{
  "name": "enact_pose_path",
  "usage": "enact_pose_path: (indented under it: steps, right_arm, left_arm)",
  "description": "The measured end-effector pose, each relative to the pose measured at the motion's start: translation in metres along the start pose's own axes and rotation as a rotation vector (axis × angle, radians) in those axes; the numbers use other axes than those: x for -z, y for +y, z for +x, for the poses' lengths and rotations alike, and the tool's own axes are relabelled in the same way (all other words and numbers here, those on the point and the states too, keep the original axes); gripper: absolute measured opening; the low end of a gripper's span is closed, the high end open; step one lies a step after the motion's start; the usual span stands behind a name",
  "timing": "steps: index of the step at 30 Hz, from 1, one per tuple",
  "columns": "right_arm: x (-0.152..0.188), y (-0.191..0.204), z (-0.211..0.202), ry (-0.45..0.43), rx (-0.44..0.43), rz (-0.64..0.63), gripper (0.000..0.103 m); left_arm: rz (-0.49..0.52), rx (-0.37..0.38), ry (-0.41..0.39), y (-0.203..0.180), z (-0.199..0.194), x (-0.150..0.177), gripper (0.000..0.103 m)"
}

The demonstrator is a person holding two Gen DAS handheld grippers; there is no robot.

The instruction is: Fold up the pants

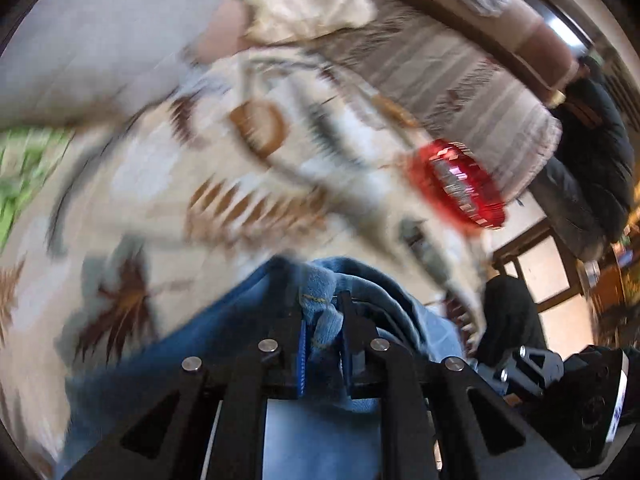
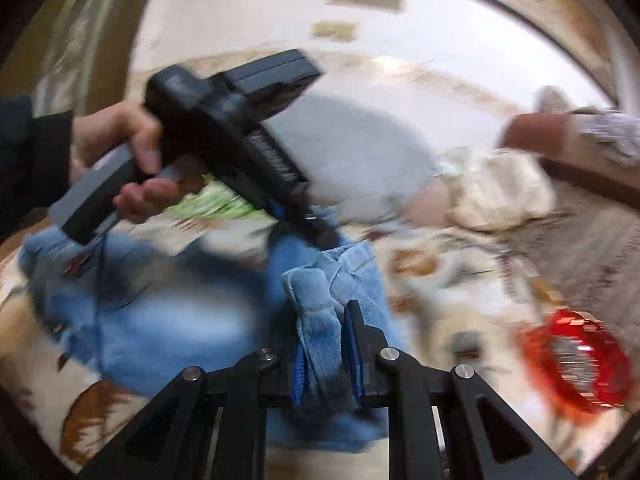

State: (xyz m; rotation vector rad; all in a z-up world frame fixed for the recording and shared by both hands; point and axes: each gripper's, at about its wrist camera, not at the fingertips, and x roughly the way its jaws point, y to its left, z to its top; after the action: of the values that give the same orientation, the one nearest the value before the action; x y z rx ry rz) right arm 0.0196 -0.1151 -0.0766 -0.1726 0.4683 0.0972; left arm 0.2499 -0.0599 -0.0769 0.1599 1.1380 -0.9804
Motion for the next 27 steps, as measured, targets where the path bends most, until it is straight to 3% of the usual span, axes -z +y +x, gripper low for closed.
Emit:
enact_pose_path:
  steps: [5,8,9,10,12,13,16,19,21,27]
  right_arm:
    - [0.021,0.03,0.056,0.238,-0.174,0.019,0.019]
    - [0.024,0.024,0.061,0.257,-0.195,0.052,0.023]
    - [0.022,0.021,0.061,0.264,-0.209,0.056,0.03]
    - [0.02,0.019,0.061,0.272,-0.231,0.06,0.043]
    - [0.012,0.015,0.051,0.267,-0.296,0.064,0.069]
    - [0.008,0.01,0.04,0.244,-0.321,0.063,0.073]
    - [-0.005,-0.005,0.003,0.179,-0.36,0.039,0.081]
    - [-0.017,-0.034,-0.028,0.128,-0.418,0.038,0.087]
    - [-0.026,-0.056,-0.038,0.112,-0.462,0.029,0.089]
    - [-0.055,-0.108,-0.018,0.16,-0.547,-0.104,0.089]
  left_arm:
    - [-0.148,-0.039,0.073,0.053,0.03,0.043,0.017]
    - [-0.168,-0.028,0.024,0.055,0.024,0.048,0.023]
    - [-0.166,-0.046,0.018,0.053,0.02,0.048,0.033]
    - [-0.176,-0.079,0.01,0.05,0.012,0.047,0.041]
    - [-0.207,-0.119,-0.031,0.047,-0.01,0.049,0.085]
    - [-0.228,-0.13,-0.056,0.046,-0.022,0.053,0.088]
    - [-0.275,-0.111,-0.144,0.036,-0.061,0.068,0.088]
    - [-0.317,-0.135,-0.213,0.018,-0.086,0.089,0.096]
    - [-0.378,-0.158,-0.236,0.008,-0.089,0.105,0.097]
    - [-0.621,-0.111,-0.25,-0.018,-0.062,0.147,0.097]
